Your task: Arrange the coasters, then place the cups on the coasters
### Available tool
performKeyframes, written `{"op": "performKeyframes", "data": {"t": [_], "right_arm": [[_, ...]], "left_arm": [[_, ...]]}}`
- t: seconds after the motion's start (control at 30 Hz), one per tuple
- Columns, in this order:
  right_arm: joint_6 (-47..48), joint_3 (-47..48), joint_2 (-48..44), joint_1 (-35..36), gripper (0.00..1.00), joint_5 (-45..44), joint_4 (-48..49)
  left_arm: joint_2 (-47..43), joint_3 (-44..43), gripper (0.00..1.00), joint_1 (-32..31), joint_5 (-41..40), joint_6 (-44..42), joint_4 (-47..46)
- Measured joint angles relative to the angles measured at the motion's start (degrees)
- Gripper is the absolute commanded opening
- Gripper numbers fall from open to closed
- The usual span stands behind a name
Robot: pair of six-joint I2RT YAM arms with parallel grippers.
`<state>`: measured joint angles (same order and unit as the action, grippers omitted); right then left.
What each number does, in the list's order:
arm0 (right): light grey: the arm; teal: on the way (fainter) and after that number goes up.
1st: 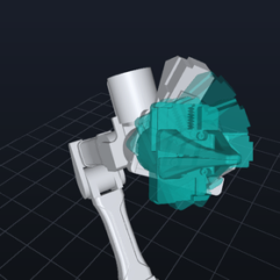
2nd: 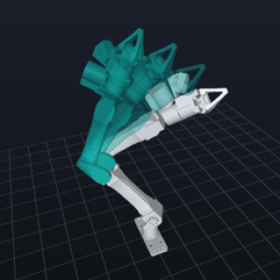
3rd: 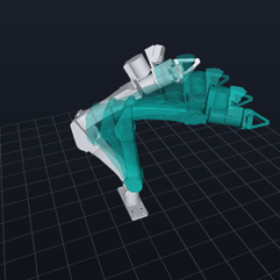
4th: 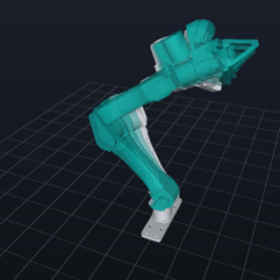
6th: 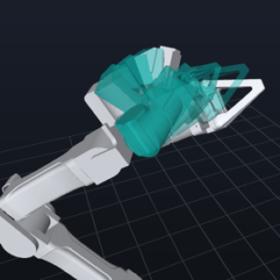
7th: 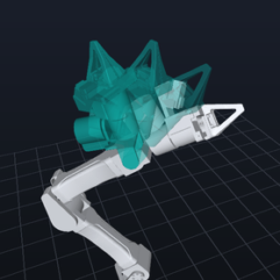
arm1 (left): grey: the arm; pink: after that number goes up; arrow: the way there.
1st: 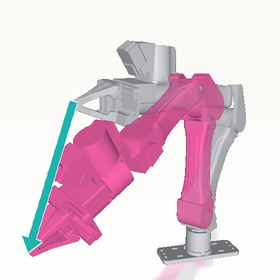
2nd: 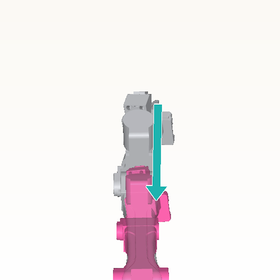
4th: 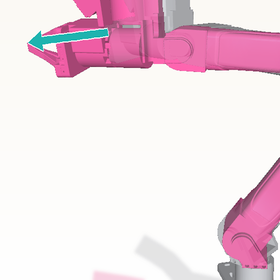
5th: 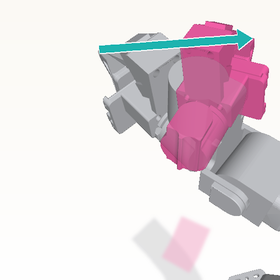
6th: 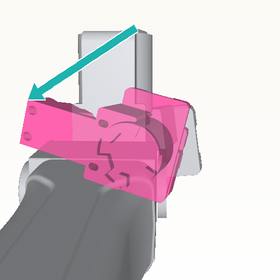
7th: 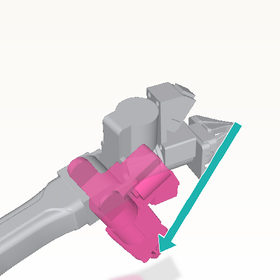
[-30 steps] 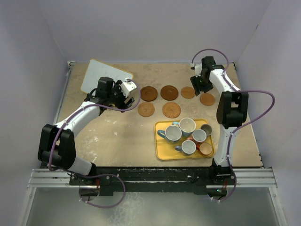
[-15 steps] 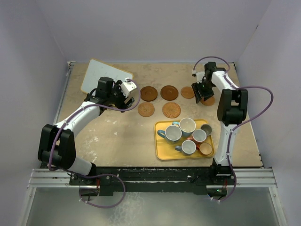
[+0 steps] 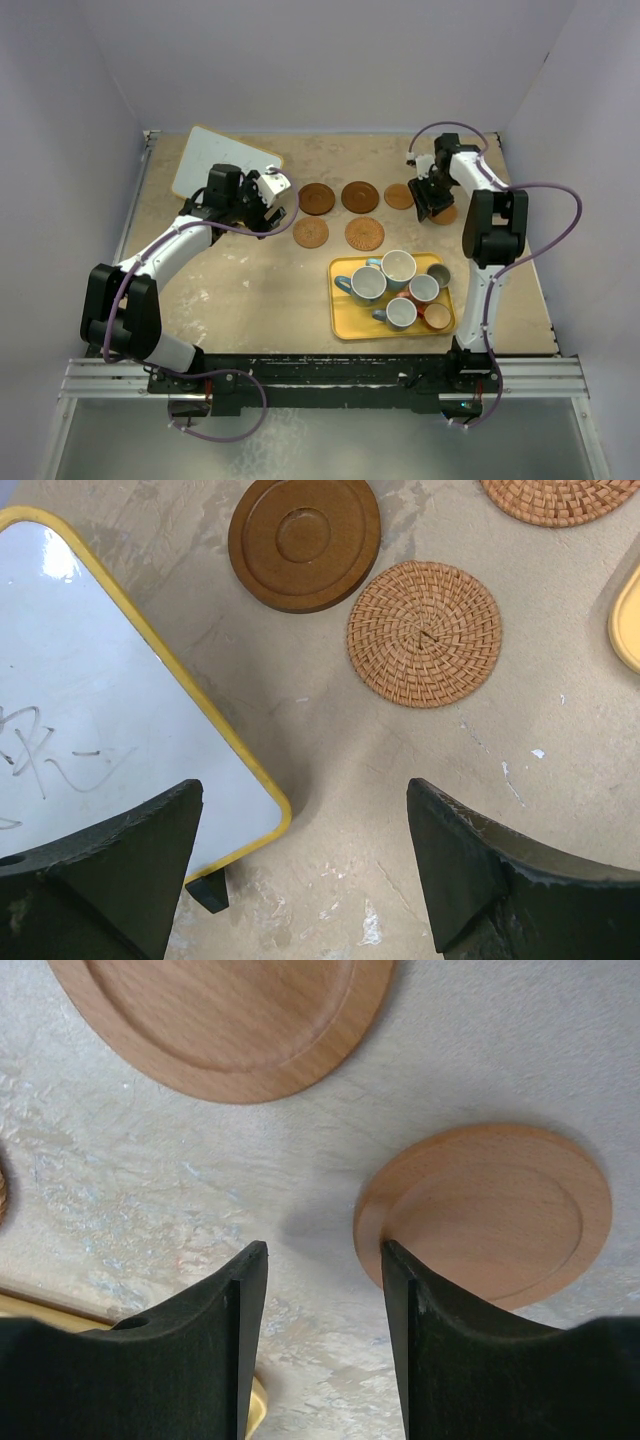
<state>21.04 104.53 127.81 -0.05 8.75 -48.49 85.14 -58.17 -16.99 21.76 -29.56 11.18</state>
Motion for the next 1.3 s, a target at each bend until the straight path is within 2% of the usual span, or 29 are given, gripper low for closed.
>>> {"op": "performKeyframes", "data": {"t": [0.43,0.77,1.3], "right_arm": [[0.79,-7.54,-4.44,4.17,0.49,-0.24,0.87],[0.55,-7.82,-4.57,10.05,0.48,-0.22,-0.55],[0.0,-5.2,-3.21,11.47,0.48,0.28,-3.32]], "left_arm": [[0.0,0.02,0.8,0.0,0.09,0.0,0.0],[0.0,0.02,0.8,0.0,0.09,0.0,0.0],[0.0,0.02,0.8,0.0,0.09,0.0,0.02]]}}
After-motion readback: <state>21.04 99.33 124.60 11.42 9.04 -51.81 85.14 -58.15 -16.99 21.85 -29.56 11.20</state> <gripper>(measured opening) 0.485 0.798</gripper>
